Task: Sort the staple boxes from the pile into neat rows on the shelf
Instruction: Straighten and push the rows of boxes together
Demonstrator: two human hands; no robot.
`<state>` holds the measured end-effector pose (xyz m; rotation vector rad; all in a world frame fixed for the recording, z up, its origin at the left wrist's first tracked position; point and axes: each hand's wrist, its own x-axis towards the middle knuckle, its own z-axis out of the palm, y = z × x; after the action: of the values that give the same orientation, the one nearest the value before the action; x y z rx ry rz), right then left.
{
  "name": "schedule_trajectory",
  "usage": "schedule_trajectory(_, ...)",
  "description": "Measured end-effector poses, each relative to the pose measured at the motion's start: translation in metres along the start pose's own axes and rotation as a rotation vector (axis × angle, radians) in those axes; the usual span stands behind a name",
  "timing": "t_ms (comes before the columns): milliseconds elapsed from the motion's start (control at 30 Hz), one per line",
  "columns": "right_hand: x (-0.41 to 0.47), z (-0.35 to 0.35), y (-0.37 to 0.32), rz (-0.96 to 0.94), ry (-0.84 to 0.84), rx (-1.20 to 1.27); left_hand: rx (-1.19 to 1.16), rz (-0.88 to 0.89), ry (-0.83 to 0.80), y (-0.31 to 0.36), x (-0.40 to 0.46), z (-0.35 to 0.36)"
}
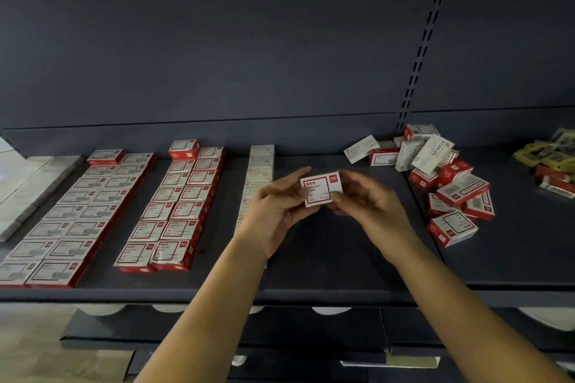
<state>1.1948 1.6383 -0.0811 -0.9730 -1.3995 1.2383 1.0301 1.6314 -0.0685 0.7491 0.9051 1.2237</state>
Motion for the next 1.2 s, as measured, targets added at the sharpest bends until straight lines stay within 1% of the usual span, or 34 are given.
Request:
schedule_trajectory(167, -0.004, -0.001, 0.001, 0.037, 0.017, 0.022, -0.012, 0.019, -0.016, -0.004, -0.003, -0.001)
schedule_trajectory(333, -0.007, 0.004, 0.002, 0.025, -0.029, 0.041, -0.018, 0.043, -0.020, -0.005, -0.008, -0.009)
schedule_trajectory(567, -0.003, 0.028, 0.007, 0.015, -0.123, -0.052, -0.048, 0.131, 0.116, -0.002, -0.018, -0.033)
schedule_trajectory(600, -0.003, 0.034, 0.007, 0.008, -0.144, -0.096, -0.060, 0.133, 0.146, -0.001, -0.020, -0.036)
schedule_trajectory(633, -0.002, 0.039, 0.007, -0.037, -0.147, -0.215, -0.067, 0.132, 0.179, 0.001, -0.021, -0.040)
schedule_trajectory(667, 0.001, 0.044, 0.008, -0.134, -0.135, -0.401, -0.066, 0.133, 0.206, 0.003, -0.022, -0.044)
schedule_trajectory(733, 0.010, 0.055, 0.013, -0.411, -0.120, -0.776, -0.057, 0.144, 0.236, 0.007, -0.025, -0.054)
schedule_trajectory(767, 0.014, 0.062, 0.016, -0.511, -0.108, -0.895, -0.052, 0.152, 0.233, 0.010, -0.026, -0.058)
schedule_trajectory(833, 0.023, 0.079, 0.015, -0.600, -0.079, -1.005, -0.030, 0.167, 0.219, 0.019, -0.029, -0.067)
schedule_trajectory(1000, 0.039, 0.123, 0.011, -0.639, -0.073, -1.054, 0.008, 0.210, 0.257, 0.044, -0.031, -0.092)
schedule_trajectory(1033, 0.043, 0.133, 0.010, -0.616, -0.080, -1.053, 0.052, 0.220, 0.266, 0.048, -0.031, -0.100)
schedule_trajectory(1067, 0.047, 0.141, 0.009, -0.584, -0.089, -1.051, 0.144, 0.235, 0.276, 0.053, -0.030, -0.108)
schedule_trajectory(1100, 0.052, 0.149, 0.009, -0.549, -0.101, -1.053, 0.292, 0.259, 0.295, 0.057, -0.027, -0.118)
schedule_trajectory(1200, 0.071, 0.170, 0.011, -0.417, -0.124, -1.077, 0.888, 0.376, 0.387, 0.068, -0.013, -0.158)
